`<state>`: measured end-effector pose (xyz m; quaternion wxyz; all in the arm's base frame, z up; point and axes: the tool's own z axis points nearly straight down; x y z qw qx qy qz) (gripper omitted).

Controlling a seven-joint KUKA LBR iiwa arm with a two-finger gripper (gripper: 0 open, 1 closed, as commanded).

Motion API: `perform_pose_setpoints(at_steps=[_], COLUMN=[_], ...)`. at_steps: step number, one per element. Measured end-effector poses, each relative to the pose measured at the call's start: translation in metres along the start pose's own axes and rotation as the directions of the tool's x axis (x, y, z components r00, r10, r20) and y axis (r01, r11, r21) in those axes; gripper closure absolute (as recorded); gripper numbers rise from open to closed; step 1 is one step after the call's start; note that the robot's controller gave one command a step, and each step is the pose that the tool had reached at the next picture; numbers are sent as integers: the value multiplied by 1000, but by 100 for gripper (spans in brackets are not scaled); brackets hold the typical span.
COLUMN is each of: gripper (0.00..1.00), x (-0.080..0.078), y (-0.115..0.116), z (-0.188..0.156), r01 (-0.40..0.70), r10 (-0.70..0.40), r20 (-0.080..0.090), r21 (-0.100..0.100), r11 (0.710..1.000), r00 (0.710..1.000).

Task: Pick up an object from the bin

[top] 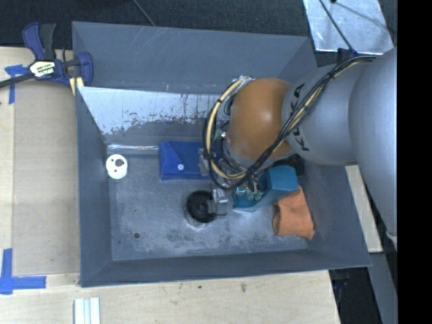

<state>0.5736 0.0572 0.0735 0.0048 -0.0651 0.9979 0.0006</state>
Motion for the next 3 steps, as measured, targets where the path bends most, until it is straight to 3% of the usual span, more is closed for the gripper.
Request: perform_pose_setpoints(at_steps=[1, 2, 3], gripper=[0, 0, 100], x=[0, -4, 4], y=[0, 12, 31], z=[0, 0, -6], r01=[0, 96, 199], r10=[0, -96, -199], r20=[0, -2, 11], r21=[0, 5, 1], r11=[1000, 995, 980], r00=[1000, 995, 980])
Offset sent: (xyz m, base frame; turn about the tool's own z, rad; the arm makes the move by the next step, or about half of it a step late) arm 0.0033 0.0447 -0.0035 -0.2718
